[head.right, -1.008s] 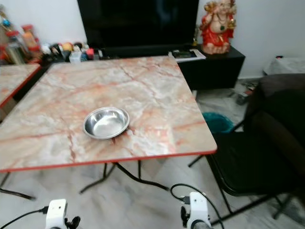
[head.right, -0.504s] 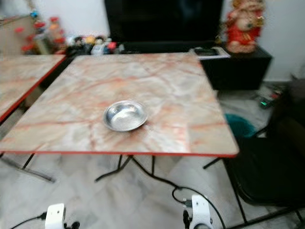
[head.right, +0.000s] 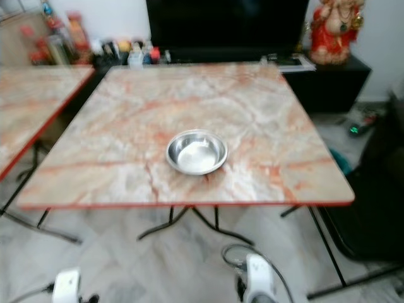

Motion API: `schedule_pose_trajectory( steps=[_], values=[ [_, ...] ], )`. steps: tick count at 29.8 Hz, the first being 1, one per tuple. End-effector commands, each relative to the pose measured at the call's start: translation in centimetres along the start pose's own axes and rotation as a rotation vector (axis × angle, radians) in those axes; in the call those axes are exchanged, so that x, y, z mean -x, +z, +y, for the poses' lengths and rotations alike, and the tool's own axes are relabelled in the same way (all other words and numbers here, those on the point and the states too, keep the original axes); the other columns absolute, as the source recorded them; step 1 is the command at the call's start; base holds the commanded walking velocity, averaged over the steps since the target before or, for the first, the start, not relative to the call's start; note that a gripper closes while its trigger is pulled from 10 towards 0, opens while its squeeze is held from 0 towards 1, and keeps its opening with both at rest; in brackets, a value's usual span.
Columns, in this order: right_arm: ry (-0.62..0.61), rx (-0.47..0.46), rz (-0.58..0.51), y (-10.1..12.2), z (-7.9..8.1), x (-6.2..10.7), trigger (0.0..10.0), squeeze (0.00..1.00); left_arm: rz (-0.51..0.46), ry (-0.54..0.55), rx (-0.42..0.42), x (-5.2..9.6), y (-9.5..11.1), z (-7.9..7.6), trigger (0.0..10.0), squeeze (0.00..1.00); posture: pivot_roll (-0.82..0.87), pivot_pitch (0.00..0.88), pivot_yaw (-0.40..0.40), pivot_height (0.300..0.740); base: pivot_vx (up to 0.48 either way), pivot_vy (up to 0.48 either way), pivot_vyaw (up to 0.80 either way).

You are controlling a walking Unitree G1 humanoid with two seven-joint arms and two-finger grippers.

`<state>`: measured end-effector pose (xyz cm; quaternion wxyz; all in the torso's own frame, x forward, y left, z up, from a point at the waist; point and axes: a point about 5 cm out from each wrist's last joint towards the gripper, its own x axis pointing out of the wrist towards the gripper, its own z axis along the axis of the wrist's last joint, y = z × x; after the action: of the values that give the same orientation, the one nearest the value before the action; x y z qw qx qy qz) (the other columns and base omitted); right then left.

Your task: Setting the table

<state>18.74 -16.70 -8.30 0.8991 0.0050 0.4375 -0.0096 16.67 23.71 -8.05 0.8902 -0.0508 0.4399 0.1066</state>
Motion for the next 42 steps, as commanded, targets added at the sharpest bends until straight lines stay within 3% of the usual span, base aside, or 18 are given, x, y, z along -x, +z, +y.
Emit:
schedule_pose_trajectory(
  steps=[1,27,42],
  values=[
    [-0.02,0.0,0.004,-0.27,-0.8,0.12,10.0,0.0,0.017,0.003,0.009,0.08,-0.49,0.03,10.0,0.0,0.03,0.0,0.049,0.74,0.0,0.379,0.0],
    [0.005,0.01,-0.015,0.5,0.09,-0.1,10.0,0.0,0.012,0.018,0.009,0.11,-0.23,0.64,10.0,0.0,0.04,0.0,0.055,0.74,0.0,0.382,0.0],
    [-0.023,-0.018,-0.003,-0.14,-0.66,0.09,10.0,0.0,0.007,0.021,0.016,0.03,0.03,0.52,10.0,0.0,0.04,0.0,0.047,0.74,0.0,0.384,0.0]
  ],
)
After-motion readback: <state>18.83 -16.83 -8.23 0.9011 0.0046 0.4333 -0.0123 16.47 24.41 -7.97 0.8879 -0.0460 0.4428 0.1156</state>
